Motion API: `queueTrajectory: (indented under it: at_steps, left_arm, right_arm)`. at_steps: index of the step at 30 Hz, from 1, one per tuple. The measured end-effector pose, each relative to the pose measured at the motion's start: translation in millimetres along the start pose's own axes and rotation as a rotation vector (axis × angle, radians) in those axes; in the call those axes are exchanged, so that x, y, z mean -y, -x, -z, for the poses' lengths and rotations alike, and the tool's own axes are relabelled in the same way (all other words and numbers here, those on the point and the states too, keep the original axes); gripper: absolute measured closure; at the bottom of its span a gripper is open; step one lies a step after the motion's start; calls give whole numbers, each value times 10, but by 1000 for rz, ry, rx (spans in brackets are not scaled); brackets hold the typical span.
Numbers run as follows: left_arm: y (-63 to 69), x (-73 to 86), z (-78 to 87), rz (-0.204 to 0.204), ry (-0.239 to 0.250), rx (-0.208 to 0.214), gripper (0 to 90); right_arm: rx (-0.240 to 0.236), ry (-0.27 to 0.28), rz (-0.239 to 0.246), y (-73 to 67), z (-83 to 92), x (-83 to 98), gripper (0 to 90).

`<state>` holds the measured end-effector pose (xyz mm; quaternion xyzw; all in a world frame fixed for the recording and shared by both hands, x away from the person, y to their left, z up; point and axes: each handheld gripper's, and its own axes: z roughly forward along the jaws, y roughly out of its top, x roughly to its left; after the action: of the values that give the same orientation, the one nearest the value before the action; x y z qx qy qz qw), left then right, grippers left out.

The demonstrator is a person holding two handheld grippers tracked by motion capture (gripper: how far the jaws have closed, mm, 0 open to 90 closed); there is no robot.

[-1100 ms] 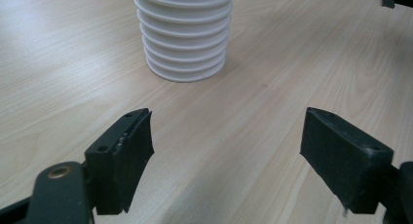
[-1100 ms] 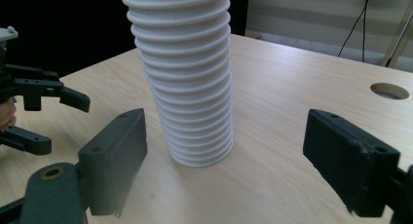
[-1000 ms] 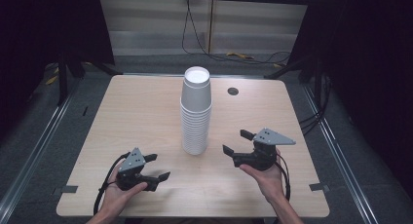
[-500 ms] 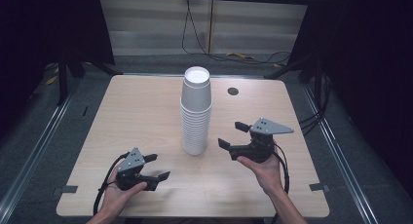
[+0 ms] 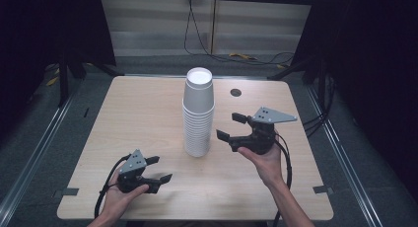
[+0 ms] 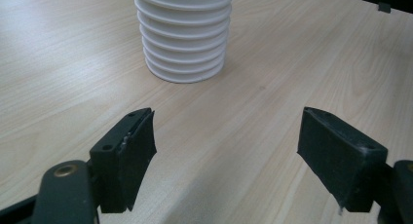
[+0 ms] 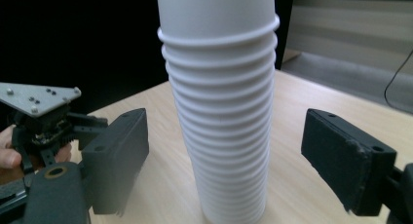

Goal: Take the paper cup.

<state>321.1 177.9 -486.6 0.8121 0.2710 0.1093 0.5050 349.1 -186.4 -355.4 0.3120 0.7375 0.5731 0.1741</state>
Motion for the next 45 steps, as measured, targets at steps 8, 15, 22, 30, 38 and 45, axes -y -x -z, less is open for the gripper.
queueTrajectory:
  at_steps: [8,15,22,30,38,45]
  left_arm:
    - [4,3,-7,14,-10,11,212]
    - [6,2,-7,12,-8,15,214]
    - [6,3,-6,14,-8,17,213]
    - [-1,4,-5,6,-14,13,213]
    - [2,6,-11,11,-14,18,212]
    - [0,8,-12,12,-16,18,212]
  right_arm:
    - [-11,9,32,-18,-47,-149,144]
    - [-28,28,60,-16,-103,-280,154]
    - [-46,9,58,-16,-174,-434,141]
    - [-72,4,65,-2,-214,-561,157]
    - [-80,3,76,28,-322,-747,140]
    - [-84,-29,89,40,-425,-871,142]
